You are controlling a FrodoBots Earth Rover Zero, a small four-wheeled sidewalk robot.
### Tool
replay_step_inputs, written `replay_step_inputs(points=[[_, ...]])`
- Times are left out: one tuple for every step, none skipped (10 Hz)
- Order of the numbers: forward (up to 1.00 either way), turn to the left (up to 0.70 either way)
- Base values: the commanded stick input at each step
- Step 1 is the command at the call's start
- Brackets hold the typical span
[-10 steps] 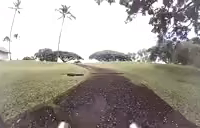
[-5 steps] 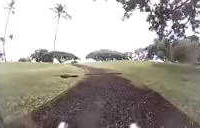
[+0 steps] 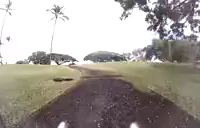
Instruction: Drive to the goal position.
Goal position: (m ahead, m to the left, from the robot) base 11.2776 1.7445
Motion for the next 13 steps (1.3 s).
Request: replay_step_inputs(points=[[0.85, 0.0], [0.85, 0.0], [0.85, 0.0], [0.85, 0.0], [0.85, 0.0], [0.85, 0.0], [0.85, 0.0], [0.85, 0.0], [0.85, 0.0], [0.85, 0.0], [0.85, 0.0], [0.85, 0.0], [0.85, 0.22]])
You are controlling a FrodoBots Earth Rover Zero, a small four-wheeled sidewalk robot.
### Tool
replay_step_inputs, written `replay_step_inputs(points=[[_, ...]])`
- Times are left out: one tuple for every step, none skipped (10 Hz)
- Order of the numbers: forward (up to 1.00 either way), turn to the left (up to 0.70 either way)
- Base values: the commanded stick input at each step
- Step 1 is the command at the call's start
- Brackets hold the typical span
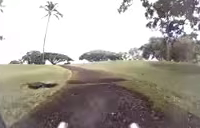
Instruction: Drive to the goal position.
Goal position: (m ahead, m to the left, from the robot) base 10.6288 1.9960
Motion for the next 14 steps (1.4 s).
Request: replay_step_inputs(points=[[0.85, 0.27], [0.85, 0.11], [0.85, 0.0], [0.85, 0.0], [0.85, 0.0], [0.85, 0.0], [0.85, 0.0], [0.85, 0.0], [0.85, 0.08], [0.85, 0.21], [0.85, 0.27], [0.85, 0.09], [0.85, 0.0], [0.85, 0.0]])
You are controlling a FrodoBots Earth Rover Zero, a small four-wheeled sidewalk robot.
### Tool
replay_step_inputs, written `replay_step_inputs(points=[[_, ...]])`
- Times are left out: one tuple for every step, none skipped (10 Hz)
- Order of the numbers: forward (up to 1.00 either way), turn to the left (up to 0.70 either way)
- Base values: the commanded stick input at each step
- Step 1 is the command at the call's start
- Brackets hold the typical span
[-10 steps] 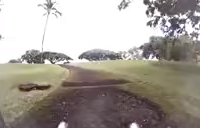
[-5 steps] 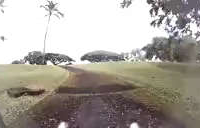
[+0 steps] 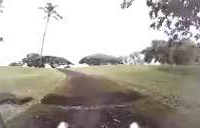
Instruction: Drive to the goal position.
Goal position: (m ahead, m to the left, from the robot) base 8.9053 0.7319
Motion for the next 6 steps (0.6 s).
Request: replay_step_inputs(points=[[0.85, 0.0], [0.85, 0.0], [0.85, 0.0], [0.85, 0.16], [0.85, 0.27], [0.85, 0.27]])
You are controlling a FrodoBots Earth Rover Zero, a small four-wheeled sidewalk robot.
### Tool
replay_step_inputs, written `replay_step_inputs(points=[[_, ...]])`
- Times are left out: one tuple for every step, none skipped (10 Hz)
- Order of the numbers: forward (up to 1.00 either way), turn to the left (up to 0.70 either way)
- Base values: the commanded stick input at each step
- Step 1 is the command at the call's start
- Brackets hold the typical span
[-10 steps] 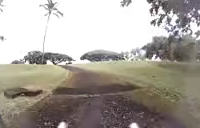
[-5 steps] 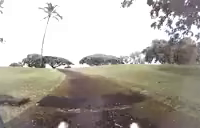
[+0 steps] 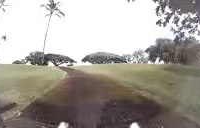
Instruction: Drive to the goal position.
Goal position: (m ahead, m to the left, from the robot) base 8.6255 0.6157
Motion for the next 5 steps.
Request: replay_step_inputs(points=[[0.85, 0.27], [0.85, 0.09], [0.85, 0.0], [0.85, 0.0], [0.85, 0.0]])
